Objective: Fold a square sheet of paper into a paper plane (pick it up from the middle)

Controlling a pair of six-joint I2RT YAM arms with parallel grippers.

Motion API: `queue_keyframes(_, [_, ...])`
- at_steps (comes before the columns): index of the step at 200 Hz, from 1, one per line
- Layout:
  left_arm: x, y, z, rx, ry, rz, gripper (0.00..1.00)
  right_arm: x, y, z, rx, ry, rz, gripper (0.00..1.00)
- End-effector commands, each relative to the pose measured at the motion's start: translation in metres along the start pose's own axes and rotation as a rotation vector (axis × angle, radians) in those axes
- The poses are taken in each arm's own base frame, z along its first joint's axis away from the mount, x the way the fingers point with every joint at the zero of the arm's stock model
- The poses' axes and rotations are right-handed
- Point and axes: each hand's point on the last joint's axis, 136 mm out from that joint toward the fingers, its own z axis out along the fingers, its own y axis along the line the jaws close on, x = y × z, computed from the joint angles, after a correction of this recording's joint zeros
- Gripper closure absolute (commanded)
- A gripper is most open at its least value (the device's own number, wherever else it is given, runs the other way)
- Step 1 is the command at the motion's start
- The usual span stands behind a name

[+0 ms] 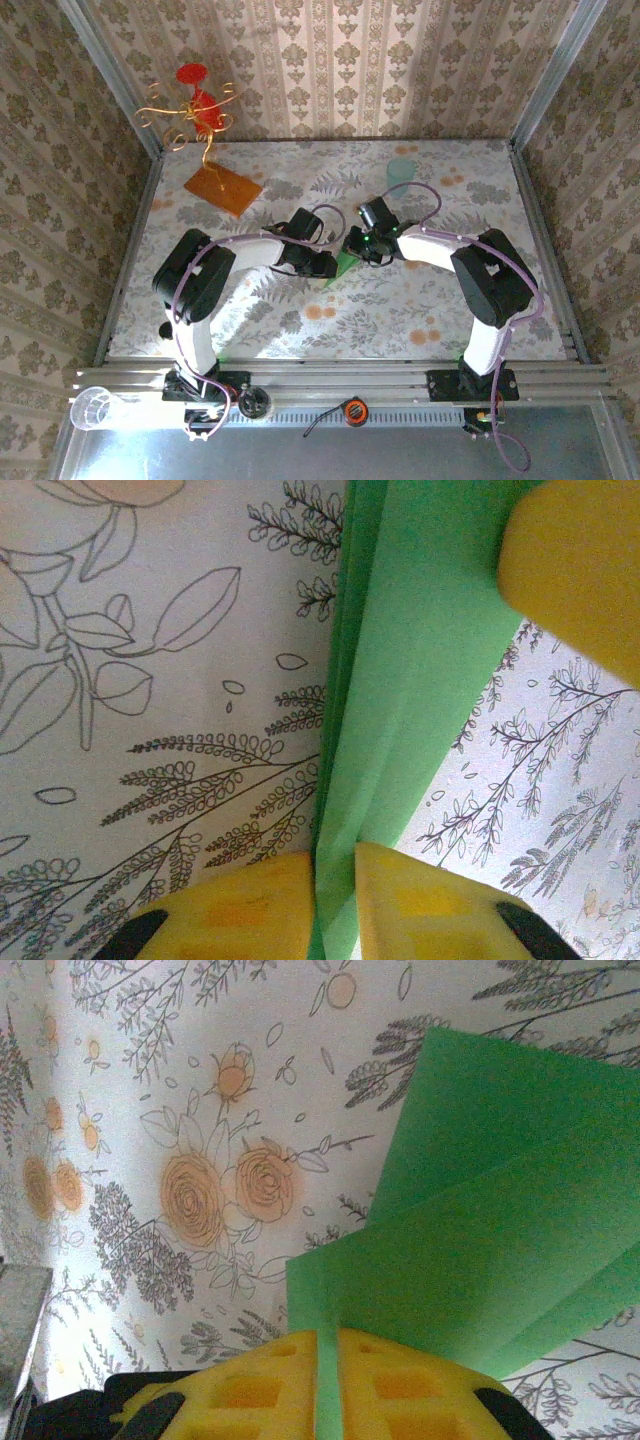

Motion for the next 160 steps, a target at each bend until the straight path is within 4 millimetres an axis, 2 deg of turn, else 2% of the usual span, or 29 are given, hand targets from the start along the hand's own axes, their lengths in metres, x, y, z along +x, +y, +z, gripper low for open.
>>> queue_keyframes(1, [0.02,0.018,0.019,-0.061,0.074,-0.005,0.78,0.002,-0.018,0.004,0.059,0.004,-0.002,0.85])
queue_keyframes(160, [0.02,0.019,0.02,-0.064,0.077,-0.009,0.78,0.005,-0.053,0.01,0.153,0.015,0.049,0.86])
